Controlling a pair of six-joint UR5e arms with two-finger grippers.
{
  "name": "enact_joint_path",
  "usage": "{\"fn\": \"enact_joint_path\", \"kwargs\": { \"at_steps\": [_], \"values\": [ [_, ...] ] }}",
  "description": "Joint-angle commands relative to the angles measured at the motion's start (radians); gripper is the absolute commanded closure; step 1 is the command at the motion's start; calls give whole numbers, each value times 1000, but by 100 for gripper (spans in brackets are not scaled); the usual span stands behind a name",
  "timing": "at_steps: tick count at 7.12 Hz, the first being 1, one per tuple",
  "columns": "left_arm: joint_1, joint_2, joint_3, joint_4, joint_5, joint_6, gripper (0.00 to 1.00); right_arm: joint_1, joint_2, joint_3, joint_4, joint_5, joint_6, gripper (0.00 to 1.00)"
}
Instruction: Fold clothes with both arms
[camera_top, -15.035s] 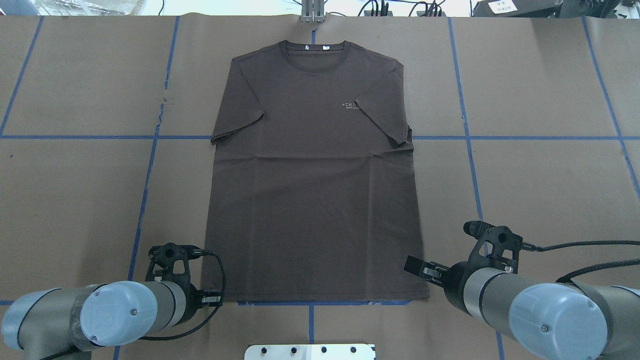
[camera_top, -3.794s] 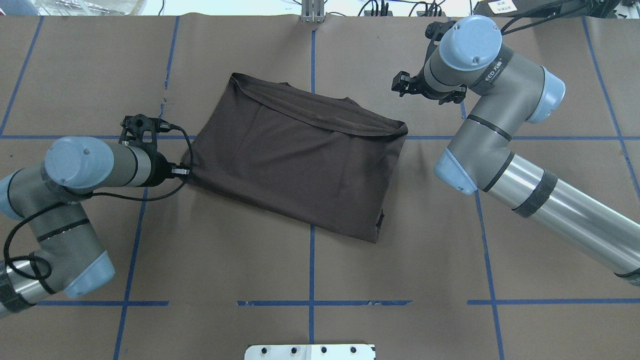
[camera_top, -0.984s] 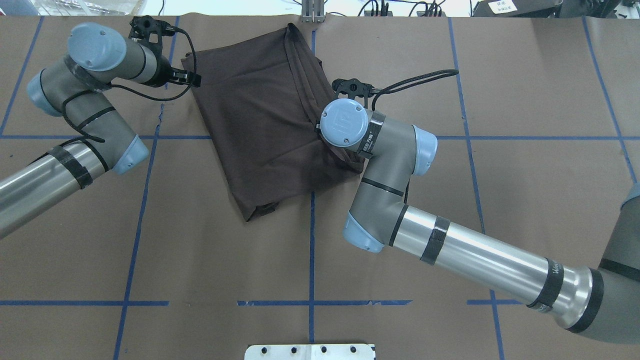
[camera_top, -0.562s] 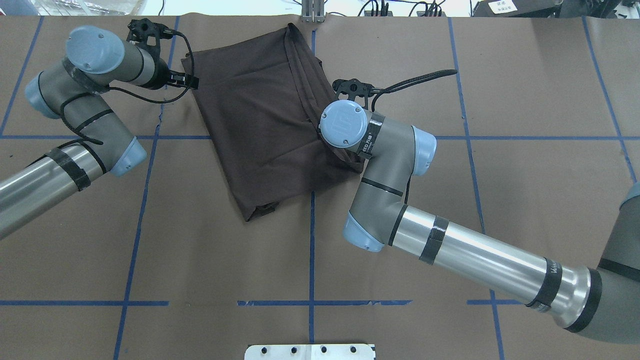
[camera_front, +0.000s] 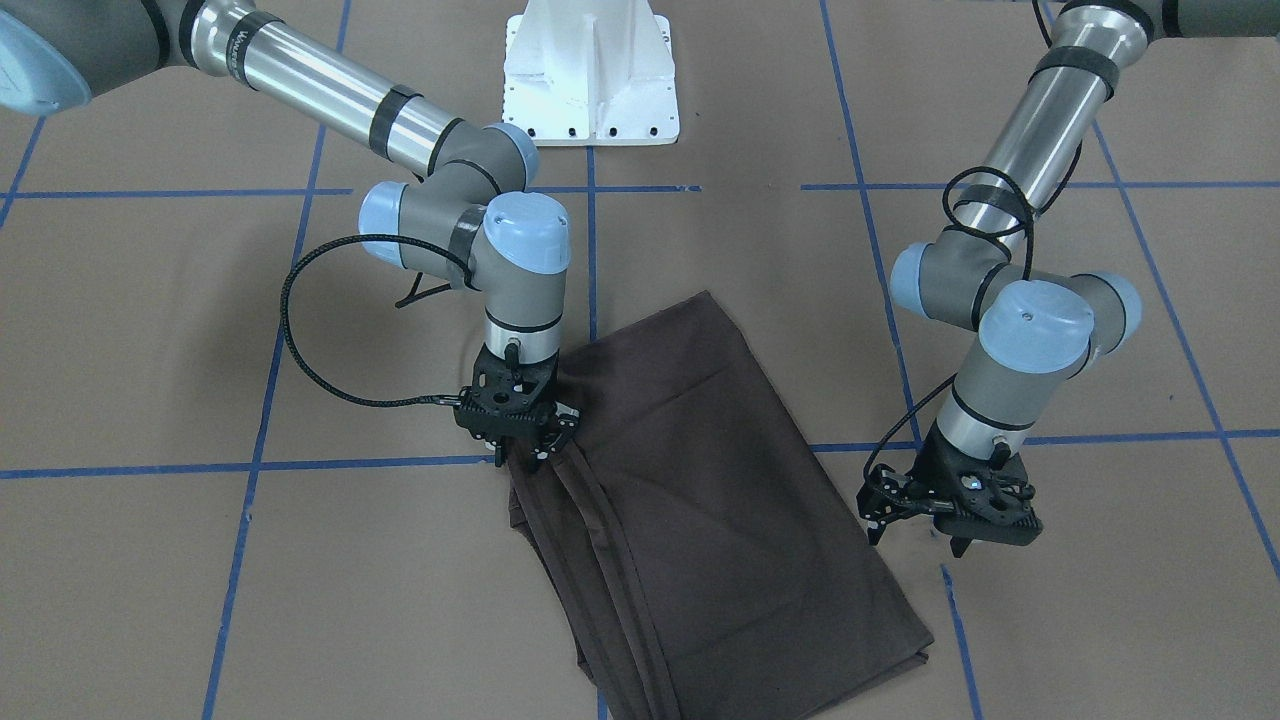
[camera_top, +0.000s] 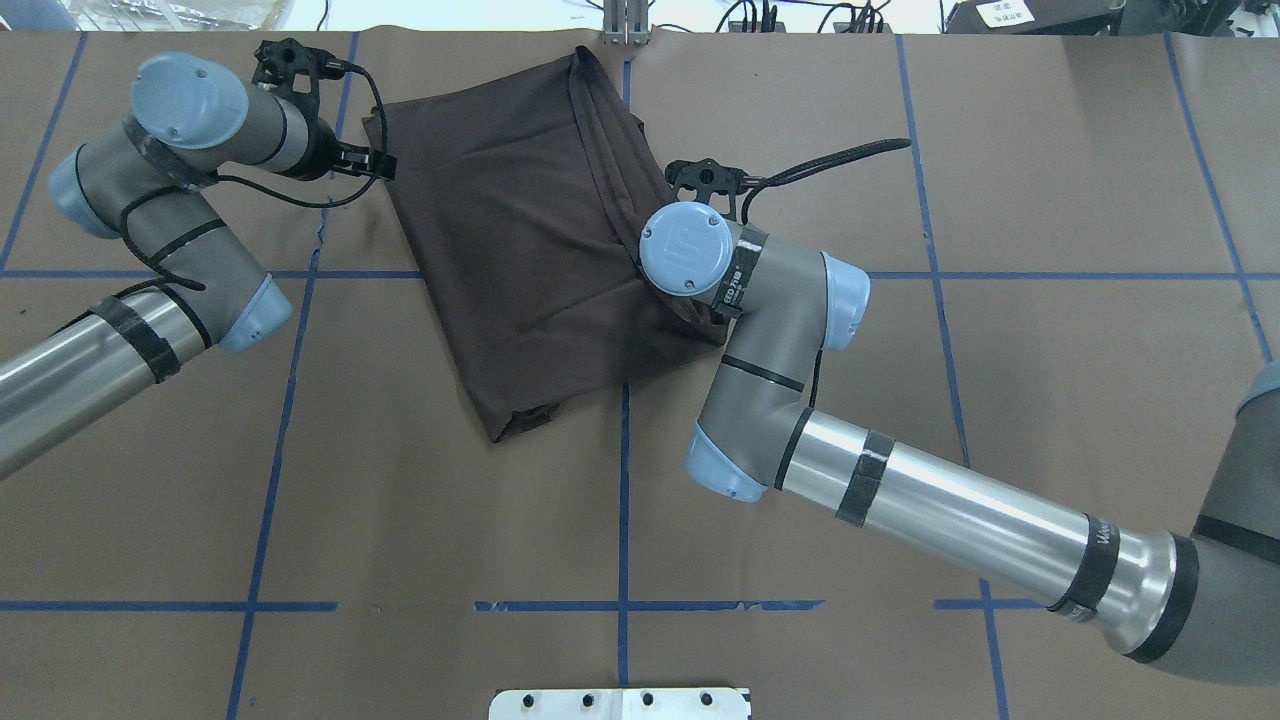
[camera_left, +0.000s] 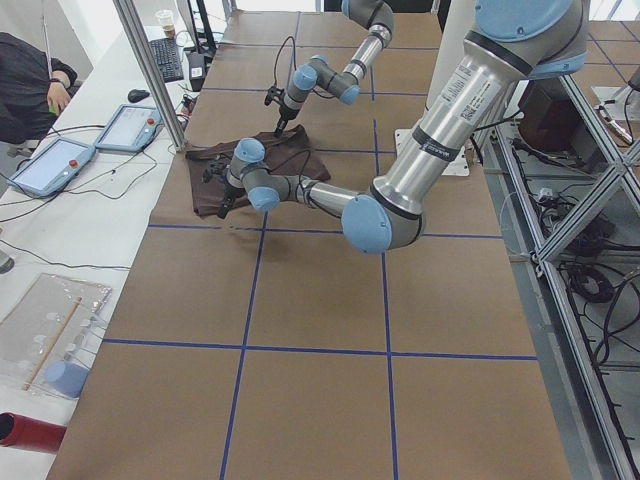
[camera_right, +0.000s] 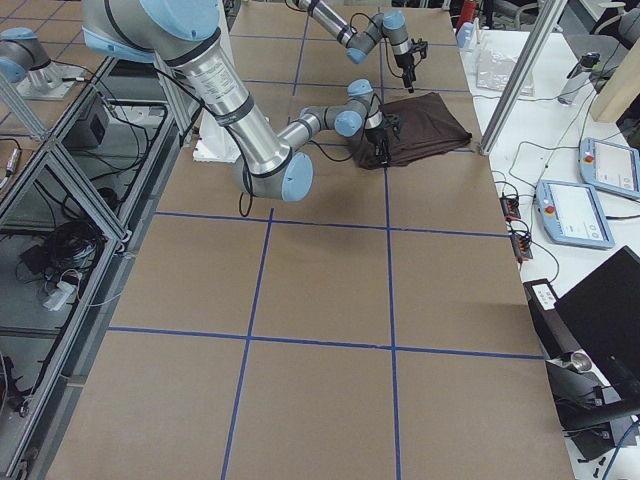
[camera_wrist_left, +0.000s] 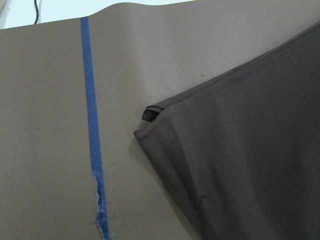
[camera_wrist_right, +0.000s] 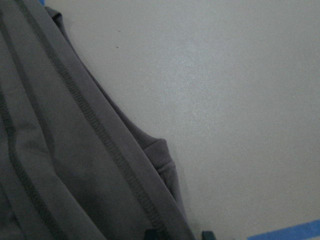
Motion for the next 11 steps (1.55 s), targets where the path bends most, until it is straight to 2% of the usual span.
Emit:
{"fn": "enact_joint_path", "kwargs": {
  "at_steps": [1, 2, 6, 8, 9, 11],
  "values": [
    [0, -1, 0, 0, 0, 0, 0, 2, 5, 0, 1, -2, 11, 93],
    [0, 0, 0, 0, 0, 0, 0, 2, 5, -2, 1, -2, 25, 100],
    [0, -3, -5, -3, 0, -2, 0, 2, 26, 4, 1, -2, 89, 100],
    [0, -1, -14, -2, 0, -2, 0, -6, -12, 53, 4, -2, 97, 100],
    [0, -3, -14, -2, 0, -2, 0, -35, -96, 151, 1, -7, 126, 100],
    [0, -3, -14, -2, 0, -3, 0, -139, -287, 396, -12, -86, 149, 100]
  ]
}}
